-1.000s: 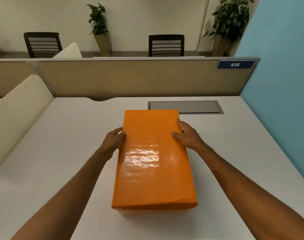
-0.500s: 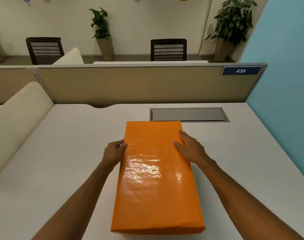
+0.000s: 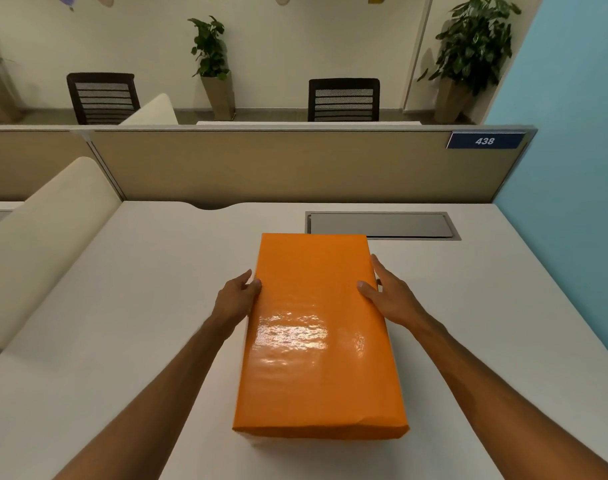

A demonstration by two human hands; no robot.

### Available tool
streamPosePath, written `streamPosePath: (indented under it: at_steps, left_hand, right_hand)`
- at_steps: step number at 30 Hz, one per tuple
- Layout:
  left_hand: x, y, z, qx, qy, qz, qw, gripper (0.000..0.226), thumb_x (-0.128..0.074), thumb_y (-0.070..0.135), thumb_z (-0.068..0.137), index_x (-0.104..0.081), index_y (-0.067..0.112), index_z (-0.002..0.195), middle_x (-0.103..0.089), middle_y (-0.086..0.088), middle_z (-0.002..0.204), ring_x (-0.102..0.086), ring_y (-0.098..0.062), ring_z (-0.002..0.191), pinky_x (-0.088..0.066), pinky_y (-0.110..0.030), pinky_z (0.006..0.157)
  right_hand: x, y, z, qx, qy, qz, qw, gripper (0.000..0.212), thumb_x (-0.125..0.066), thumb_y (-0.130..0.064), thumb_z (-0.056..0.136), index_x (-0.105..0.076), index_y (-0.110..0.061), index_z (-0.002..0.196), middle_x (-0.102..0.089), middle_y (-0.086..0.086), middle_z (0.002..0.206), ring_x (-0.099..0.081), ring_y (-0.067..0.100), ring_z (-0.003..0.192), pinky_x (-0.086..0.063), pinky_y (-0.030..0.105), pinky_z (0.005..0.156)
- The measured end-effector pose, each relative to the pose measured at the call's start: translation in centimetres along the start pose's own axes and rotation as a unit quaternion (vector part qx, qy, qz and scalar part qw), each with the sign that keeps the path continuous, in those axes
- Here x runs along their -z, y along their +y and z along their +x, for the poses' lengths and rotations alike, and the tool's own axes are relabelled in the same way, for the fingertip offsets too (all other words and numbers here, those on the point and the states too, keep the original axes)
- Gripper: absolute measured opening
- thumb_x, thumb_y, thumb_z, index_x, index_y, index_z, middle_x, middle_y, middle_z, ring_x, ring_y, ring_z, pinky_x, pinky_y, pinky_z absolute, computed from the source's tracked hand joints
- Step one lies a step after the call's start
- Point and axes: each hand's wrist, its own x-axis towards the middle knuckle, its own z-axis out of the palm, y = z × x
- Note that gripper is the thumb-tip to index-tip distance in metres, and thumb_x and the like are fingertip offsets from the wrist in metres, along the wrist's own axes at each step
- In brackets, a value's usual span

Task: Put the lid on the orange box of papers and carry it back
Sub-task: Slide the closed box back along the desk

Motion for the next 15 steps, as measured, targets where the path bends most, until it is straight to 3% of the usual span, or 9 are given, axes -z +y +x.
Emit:
streamPosePath:
  at_steps: [6, 13, 15]
  left_hand:
    - [0.3, -2.1, -4.9, -0.038, -0.021, -0.008, 0.999, 0.048, -0.049, 0.042, 0.099, -0.050, 0.022, 0.142, -0.060, -0.004, 0.138, -0.059, -0.028, 0.121, -0.048, -0.054, 0.102]
    - [0.0, -5.3, -9.5, -0.023, -0.036, -0.035, 0.998, 0.050, -0.052, 0.045, 0.096, -0.051, 0.025, 0.142, -0.064, 0.003, 0.132, -0.064, -0.026, 0.115, -0.050, -0.055, 0.099]
    - [-0.3, -6.0, -10.3, -0.012, -0.048, -0.059, 0.997, 0.053, -0.055, 0.045, 0.094, -0.047, 0.029, 0.144, -0.062, 0.004, 0.133, -0.063, -0.026, 0.115, -0.053, -0.052, 0.096]
  right_hand:
    - [-0.7, 1.6, -5.0, -0.039, 0.014, 0.070, 0.997, 0.078, -0.053, -0.054, 0.092, -0.020, -0.026, 0.156, -0.037, 0.006, 0.158, -0.047, 0.031, 0.136, -0.042, 0.049, 0.105]
    - [-1.9, 2.9, -10.5, -0.052, 0.028, 0.146, 0.988, 0.063, -0.057, -0.049, 0.092, -0.040, -0.025, 0.148, -0.054, 0.006, 0.143, -0.056, 0.018, 0.112, -0.050, 0.037, 0.089]
    - [-2.4, 3.0, -11.5, -0.055, 0.029, 0.165, 0.984, 0.061, -0.058, -0.048, 0.092, -0.041, -0.027, 0.147, -0.055, 0.006, 0.141, -0.057, 0.019, 0.111, -0.052, 0.040, 0.089]
